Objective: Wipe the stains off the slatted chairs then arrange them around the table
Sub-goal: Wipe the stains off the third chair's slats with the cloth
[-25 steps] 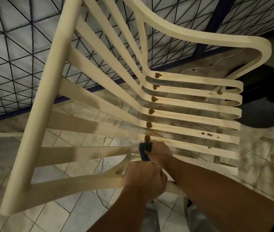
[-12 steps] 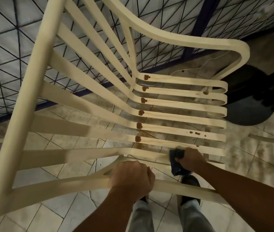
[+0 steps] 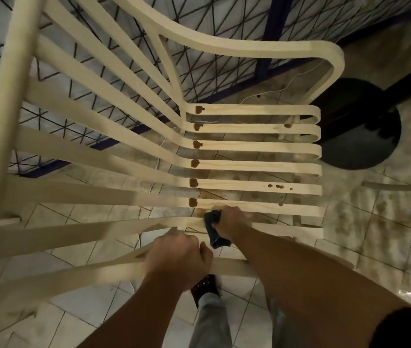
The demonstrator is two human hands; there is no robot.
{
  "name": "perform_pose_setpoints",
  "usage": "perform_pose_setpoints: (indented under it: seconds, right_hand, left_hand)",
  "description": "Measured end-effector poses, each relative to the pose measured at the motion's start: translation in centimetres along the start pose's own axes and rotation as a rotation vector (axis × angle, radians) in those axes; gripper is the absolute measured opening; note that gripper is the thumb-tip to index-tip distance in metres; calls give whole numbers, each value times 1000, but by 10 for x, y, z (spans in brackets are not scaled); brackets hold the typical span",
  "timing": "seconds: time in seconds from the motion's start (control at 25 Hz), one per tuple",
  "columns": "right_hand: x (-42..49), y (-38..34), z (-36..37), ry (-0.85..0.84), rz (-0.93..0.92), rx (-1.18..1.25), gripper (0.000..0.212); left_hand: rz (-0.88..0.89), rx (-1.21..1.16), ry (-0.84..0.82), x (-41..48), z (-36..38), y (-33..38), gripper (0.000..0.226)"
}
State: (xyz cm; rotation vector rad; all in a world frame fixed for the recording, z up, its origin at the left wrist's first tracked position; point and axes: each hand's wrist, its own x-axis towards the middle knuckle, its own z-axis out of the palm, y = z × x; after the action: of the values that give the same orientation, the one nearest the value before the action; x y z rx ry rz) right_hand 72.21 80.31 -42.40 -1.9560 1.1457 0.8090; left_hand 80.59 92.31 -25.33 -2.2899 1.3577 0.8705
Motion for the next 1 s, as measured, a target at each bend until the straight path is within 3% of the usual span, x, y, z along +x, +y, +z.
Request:
perform_pose_setpoints:
  seconds: [0.28, 0.52, 0.68, 0.76, 0.84, 0.92, 1.0]
  right_hand:
    - [-9, 87, -29, -63, -10, -7, 36]
    - [-30, 177, -74, -71, 107, -77, 26]
    - [-37, 194, -86, -66, 53, -141, 21]
    - [-39, 205, -85, -65, 21, -21, 22]
    - [-47, 222, -89, -20, 42, 259, 23]
    - [-57, 237, -96, 73, 119, 550, 22]
    - [-57, 248, -99, 206, 219, 613, 28]
  left_hand:
    - [-5, 61, 74, -1, -1, 4, 53]
    - [-18, 32, 111, -3, -1, 5, 52]
    - [-26, 58, 116, -3, -1, 5, 53]
    - [-28, 74, 113, -2, 0, 4, 53]
    - [-24, 74, 112, -2, 1, 4, 54]
    - [-20, 65, 110, -1, 4, 3, 54]
    - [-20, 53, 104, 0, 5, 1, 55]
